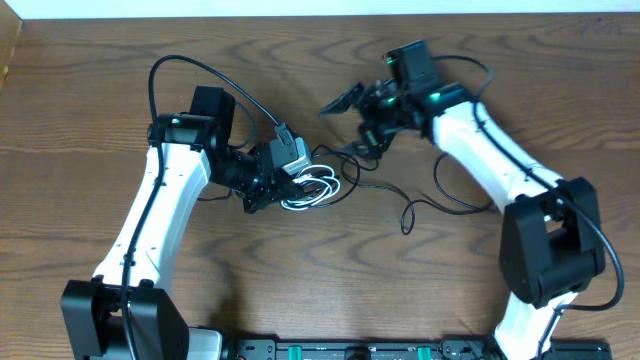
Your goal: Untangle cables
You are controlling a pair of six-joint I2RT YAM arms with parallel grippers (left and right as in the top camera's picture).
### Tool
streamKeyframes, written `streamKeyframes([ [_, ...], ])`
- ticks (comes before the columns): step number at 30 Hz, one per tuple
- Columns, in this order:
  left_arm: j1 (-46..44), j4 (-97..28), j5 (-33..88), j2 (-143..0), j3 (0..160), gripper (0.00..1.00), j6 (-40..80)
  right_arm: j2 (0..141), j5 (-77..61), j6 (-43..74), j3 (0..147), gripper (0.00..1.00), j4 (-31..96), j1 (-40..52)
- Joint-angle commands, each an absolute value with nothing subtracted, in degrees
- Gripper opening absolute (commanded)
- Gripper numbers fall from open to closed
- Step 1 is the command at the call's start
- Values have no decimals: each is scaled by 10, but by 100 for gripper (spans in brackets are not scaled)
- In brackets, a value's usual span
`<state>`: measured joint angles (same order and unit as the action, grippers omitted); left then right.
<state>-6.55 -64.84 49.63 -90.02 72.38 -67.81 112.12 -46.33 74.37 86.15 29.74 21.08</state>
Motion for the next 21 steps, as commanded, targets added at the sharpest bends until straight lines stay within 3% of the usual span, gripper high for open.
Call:
streamKeyframes([
  [1,-67,-647,505,-905,721,8,-690,1122,-548,740,860,78,298,187],
  [5,-67,-646,505,-905,721,8,-690,1122,-568,719,860,63,305,176],
  [21,-67,-646,505,-905,721,8,-690,1122,-514,757,860,66,336,269],
])
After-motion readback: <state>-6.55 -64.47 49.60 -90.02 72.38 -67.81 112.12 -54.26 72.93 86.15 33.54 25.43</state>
